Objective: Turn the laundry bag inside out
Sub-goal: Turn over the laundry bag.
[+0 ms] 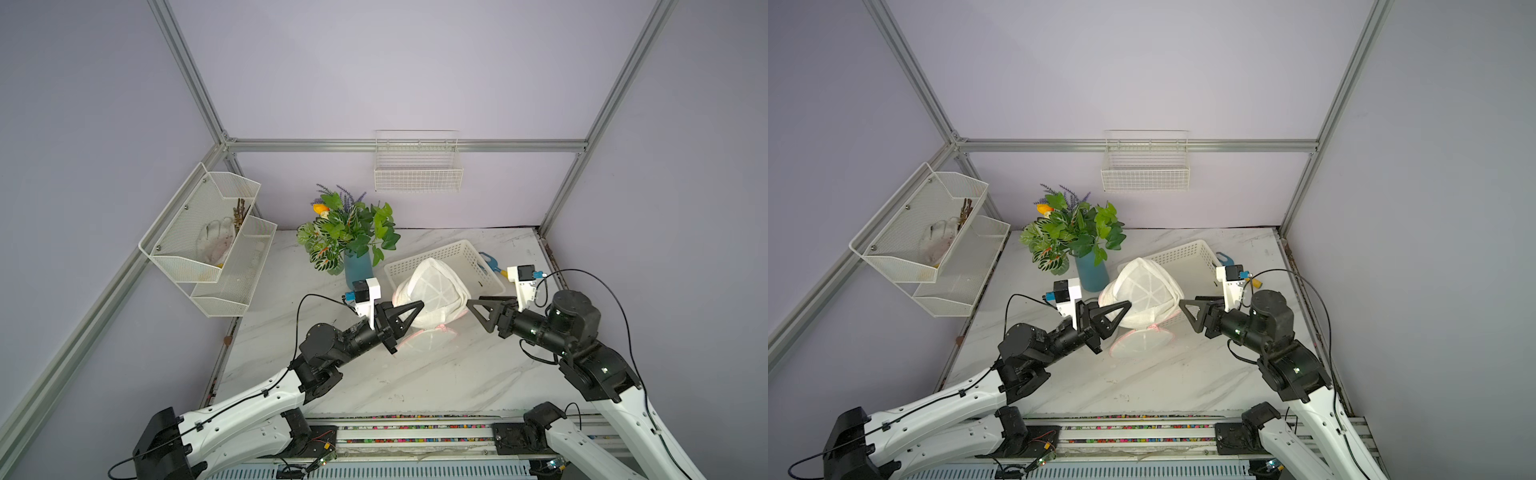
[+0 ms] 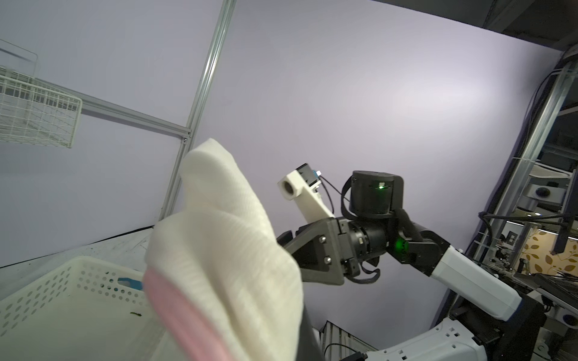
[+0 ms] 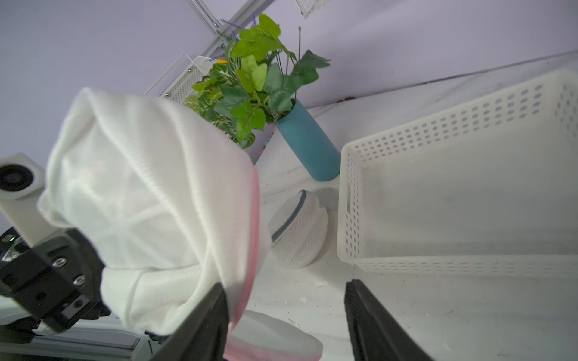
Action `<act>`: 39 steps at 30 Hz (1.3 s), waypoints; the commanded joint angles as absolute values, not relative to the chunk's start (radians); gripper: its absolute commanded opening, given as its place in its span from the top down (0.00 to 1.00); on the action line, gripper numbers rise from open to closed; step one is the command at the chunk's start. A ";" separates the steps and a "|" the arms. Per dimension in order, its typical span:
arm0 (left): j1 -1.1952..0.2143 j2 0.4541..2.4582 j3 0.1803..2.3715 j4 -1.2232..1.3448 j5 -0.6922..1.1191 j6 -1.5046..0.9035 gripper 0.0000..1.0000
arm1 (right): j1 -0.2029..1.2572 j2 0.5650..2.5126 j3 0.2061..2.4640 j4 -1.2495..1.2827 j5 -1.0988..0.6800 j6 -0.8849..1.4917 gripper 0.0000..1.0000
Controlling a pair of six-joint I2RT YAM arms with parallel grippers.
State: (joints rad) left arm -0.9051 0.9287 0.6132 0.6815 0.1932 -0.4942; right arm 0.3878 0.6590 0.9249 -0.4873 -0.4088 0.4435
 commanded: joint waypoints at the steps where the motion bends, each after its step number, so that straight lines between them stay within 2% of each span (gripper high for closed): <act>1: -0.890 0.911 0.622 0.632 0.183 -0.456 1.00 | 0.383 0.610 0.940 -0.545 -0.338 0.292 0.30; 7: -0.888 0.916 0.608 0.633 0.294 -0.440 1.00 | 0.383 0.538 0.840 -0.305 -0.442 0.255 0.32; 10: -0.888 0.926 0.615 0.632 0.350 -0.431 1.00 | 0.383 0.565 0.817 -0.180 -0.494 0.254 0.33; 14: -0.888 0.942 0.639 0.626 0.394 -0.427 1.00 | 0.383 0.661 0.861 -0.161 -0.545 0.206 0.44; 19: -0.887 0.950 0.652 0.618 0.413 -0.423 1.00 | 0.385 0.711 0.876 -0.144 -0.515 0.170 0.53; 22: -0.887 0.951 0.657 0.619 0.419 -0.425 1.00 | 0.386 0.722 0.870 -0.123 -0.541 0.182 0.53; 26: -0.887 0.957 0.662 0.612 0.407 -0.427 1.00 | 0.399 0.727 0.864 -0.107 -0.555 0.167 0.48; 33: -0.888 0.974 0.676 0.610 0.407 -0.437 1.00 | 0.464 0.728 0.865 -0.113 -0.399 0.005 0.46; 39: -0.885 0.980 0.686 0.608 0.407 -0.440 1.00 | 0.528 0.754 0.873 -0.113 -0.313 -0.076 0.49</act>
